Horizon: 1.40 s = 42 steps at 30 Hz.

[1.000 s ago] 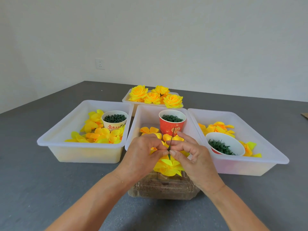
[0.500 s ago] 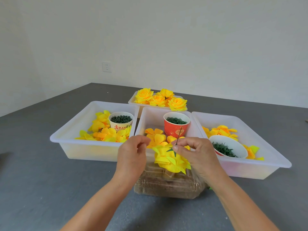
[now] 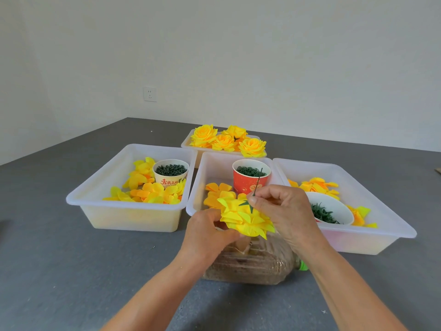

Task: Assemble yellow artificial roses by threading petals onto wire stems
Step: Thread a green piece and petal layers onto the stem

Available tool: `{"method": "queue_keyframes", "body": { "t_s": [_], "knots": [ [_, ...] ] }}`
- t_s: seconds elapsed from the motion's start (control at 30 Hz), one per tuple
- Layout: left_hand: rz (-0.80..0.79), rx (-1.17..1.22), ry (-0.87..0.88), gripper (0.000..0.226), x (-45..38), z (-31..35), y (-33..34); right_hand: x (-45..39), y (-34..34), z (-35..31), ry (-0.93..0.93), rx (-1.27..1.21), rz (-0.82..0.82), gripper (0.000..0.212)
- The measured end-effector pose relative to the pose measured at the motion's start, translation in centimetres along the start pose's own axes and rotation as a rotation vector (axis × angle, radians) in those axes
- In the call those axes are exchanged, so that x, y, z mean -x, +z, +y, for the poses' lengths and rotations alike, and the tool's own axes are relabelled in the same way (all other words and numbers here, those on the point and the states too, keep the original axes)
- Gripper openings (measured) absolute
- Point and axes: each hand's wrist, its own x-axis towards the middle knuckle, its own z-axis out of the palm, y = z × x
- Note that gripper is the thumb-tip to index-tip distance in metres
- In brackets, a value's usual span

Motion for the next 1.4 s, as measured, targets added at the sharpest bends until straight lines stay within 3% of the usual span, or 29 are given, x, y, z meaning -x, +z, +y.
{"method": "queue_keyframes", "body": {
  "t_s": [0.17, 0.3, 0.43, 0.57, 0.73, 1.03, 1.23, 1.4],
  "knots": [
    [-0.058, 0.283, -0.023, 0.024, -0.3, 0.8, 0.2, 0.1, -0.1, -0.3, -0.014, -0.005, 0.007, 0.022],
    [-0.125, 0.328, 0.002, 0.016, -0.4, 0.8, 0.3, 0.3, -0.2, -0.4, -0.017, -0.025, 0.026, 0.021],
    [-0.119, 0.317, 0.018, 0.02, -0.7, 0.7, 0.4, 0.3, -0.2, -0.7, -0.003, -0.042, 0.036, 0.025],
    [-0.141, 0.296, 0.026, 0.026, -0.9, 0.5, 0.3, -0.2, -0.5, -1.0, -0.008, -0.051, 0.055, 0.016],
    [-0.156, 0.034, 0.029, 0.026, -0.9, -0.3, 0.3, -0.7, -0.4, -1.4, -0.016, -0.032, 0.064, 0.015],
    [-0.125, -0.089, 0.038, 0.022, -0.8, -0.2, 0.5, -1.6, -1.6, -2.6, -0.001, -0.094, 0.138, 0.015],
    [-0.06, 0.001, 0.102, 0.031, -0.7, 1.0, 0.6, -2.1, -2.0, -3.1, 0.038, -0.149, 0.159, 0.013],
    [-0.049, 0.084, 0.138, 0.015, -0.8, 1.9, 1.1, -2.3, -2.2, -3.0, 0.049, -0.161, 0.177, 0.01]
  ]
}}
